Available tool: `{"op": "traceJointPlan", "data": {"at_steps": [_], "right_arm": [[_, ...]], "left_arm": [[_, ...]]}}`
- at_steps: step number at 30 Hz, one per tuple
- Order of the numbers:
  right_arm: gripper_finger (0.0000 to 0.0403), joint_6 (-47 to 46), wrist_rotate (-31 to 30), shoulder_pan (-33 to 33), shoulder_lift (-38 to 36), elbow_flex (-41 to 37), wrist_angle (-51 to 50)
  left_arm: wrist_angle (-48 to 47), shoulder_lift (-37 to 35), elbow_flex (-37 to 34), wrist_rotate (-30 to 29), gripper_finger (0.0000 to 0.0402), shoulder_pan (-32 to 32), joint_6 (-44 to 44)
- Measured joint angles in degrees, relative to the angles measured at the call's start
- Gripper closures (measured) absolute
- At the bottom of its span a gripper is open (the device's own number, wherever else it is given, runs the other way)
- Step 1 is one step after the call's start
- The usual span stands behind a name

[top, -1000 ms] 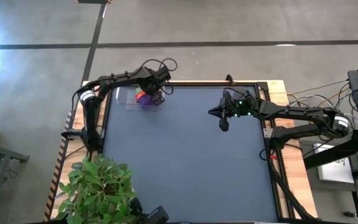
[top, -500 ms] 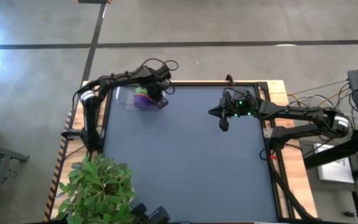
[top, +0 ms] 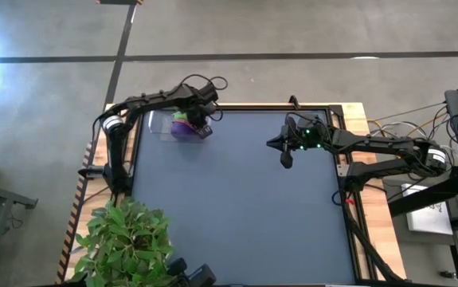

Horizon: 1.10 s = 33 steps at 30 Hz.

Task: Nest measuring cups in basket
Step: Remove the nested measuring cups from the transparent bin

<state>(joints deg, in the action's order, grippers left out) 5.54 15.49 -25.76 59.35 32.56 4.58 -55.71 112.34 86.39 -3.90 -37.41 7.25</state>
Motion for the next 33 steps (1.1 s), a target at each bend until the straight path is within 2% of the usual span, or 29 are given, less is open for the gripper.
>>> {"op": "traceJointPlan", "data": {"at_steps": [4,8,13,16,21,30,33], "right_arm": [[0.0381,0.00,0.00,0.00,0.00,0.02,0.00],[0.0381,0.00,-0.02,0.00,0.00,0.01,0.10],[0.0381,0.00,-0.02,0.00,0.00,0.00,0.44],[0.0381,0.00,-0.02,0.00,0.00,0.00,0.45],[0.0381,0.01,-0.02,0.00,0.00,0.01,0.44],[0.0381,0.25,-0.02,0.00,0.00,0.00,0.44],[0.0381,0.34,-0.03,0.00,0.00,0.00,0.46]], "left_arm": [[-3.42,-0.54,0.73,-0.35,0.0339,0.02,4.34],[-7.29,-0.64,2.20,-5.30,0.0283,0.28,8.70],[-7.75,-0.46,1.73,-7.56,0.0210,0.35,14.39],[-7.17,0.28,1.66,-7.57,0.0183,0.28,15.71],[-6.42,1.29,1.66,-7.14,0.0180,-0.19,17.70],[-7.19,5.27,1.75,-3.53,0.0209,-1.25,20.78],[-7.14,6.43,2.04,-3.09,0.0230,-1.53,21.17]]}}
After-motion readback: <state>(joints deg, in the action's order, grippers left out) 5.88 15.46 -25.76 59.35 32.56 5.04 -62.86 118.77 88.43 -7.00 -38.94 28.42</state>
